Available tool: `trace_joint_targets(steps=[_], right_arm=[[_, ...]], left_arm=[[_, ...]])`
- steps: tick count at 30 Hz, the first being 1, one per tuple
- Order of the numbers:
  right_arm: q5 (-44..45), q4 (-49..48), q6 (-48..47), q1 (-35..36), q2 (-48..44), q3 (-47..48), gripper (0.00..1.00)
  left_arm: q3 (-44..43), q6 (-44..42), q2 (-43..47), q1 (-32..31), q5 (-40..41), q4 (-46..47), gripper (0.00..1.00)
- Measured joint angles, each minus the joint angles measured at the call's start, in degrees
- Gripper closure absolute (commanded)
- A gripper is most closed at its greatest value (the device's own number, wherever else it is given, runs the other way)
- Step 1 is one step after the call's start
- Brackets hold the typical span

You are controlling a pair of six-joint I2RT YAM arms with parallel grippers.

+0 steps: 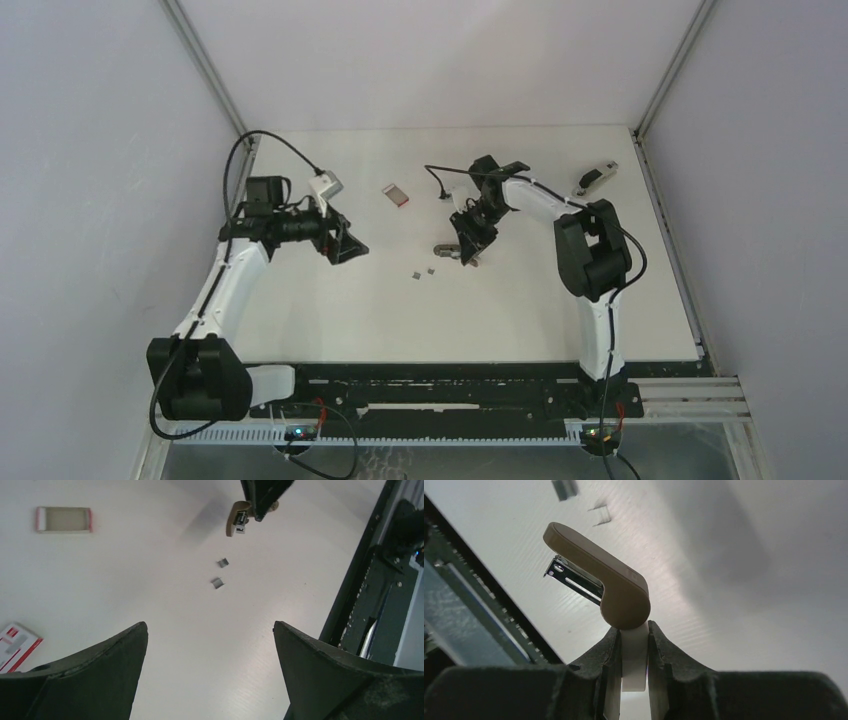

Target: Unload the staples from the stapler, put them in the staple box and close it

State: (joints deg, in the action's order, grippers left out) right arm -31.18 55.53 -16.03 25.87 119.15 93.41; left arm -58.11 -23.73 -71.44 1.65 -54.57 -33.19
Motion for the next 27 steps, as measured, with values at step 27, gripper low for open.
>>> trace_joint_targets(steps=[27], right_arm=[[-16.3,8.3,0.6,-9.0,9.4,0.0,0.77]], left_arm=[[-4.9,-21.6,-11.2,-25.8,12.5,-7.9,0.0]])
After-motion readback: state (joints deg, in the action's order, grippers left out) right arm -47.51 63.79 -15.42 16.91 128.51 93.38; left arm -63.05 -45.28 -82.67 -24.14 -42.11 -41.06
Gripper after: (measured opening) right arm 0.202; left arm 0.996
